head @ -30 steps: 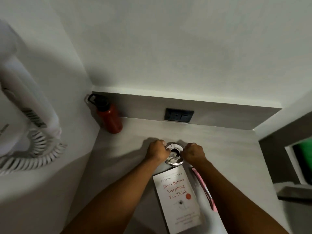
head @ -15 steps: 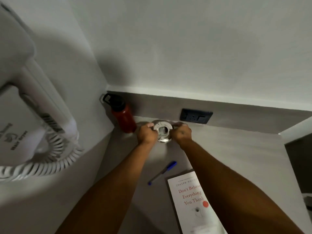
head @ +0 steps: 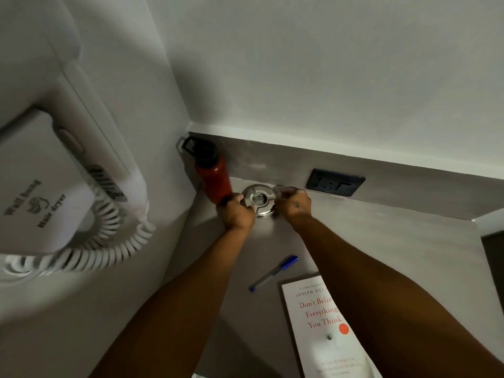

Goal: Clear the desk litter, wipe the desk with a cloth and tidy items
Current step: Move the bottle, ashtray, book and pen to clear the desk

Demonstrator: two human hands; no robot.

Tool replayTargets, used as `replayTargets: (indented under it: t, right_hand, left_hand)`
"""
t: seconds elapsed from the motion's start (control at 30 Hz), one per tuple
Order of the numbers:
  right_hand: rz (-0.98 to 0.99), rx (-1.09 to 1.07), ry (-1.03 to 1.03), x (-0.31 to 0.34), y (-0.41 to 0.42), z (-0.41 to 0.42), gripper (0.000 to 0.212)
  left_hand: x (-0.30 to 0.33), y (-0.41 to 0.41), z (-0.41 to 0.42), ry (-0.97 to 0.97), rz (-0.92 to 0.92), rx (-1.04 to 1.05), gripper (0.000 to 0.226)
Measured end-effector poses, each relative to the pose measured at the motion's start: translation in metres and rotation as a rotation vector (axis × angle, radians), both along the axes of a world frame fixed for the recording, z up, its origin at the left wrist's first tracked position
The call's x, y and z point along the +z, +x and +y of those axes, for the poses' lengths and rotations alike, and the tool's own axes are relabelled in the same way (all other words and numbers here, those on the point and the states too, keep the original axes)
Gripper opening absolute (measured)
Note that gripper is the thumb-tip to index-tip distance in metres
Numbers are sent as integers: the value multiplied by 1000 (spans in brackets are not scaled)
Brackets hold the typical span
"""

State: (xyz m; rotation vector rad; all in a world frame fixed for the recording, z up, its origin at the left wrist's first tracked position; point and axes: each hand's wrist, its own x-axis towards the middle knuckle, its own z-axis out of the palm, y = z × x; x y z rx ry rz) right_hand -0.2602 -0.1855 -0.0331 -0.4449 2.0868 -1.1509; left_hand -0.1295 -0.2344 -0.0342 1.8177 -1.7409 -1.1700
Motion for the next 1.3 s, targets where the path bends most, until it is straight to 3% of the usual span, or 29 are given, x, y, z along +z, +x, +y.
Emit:
replayTargets:
  t: [0.1, 0.23, 0.37, 0.5, 0.63, 0.7, 0.87, 1.0, 1.3]
  right_hand:
    - [51, 7, -26, 8, -19, 41, 18]
    - [128, -50, -21, 17, -50, 136, 24]
    - [334, -14, 112, 17, -70, 250, 37]
    - [477, 113, 223, 17, -67, 332, 54]
    - [517, 251, 408, 13, -46, 368, 95]
    - [512, 210, 403, 7, -38, 375, 98]
    - [578, 218, 384, 2, -38, 384, 87]
    - [667, 232, 378, 9, -46, 378, 88]
    - [805, 477, 189, 31, -27, 245, 89]
  left_hand:
    - [8, 6, 20, -164, -41, -25, 31]
    - [9, -6, 74, -262, -35, -175, 53]
    - [10, -44, 137, -212, 61, -710, 64]
    - [14, -90, 182, -287, -129, -1363, 93]
    - [17, -127, 207, -389, -357, -1699, 105]
    - [16, -136, 213, -463, -422, -1782, 100]
    - [12, -145, 218, -553, -395, -1826, 73]
    - [24, -143, 211, -584, -372, -1770, 66]
    - [55, -54, 111, -606, -425, -1383, 67]
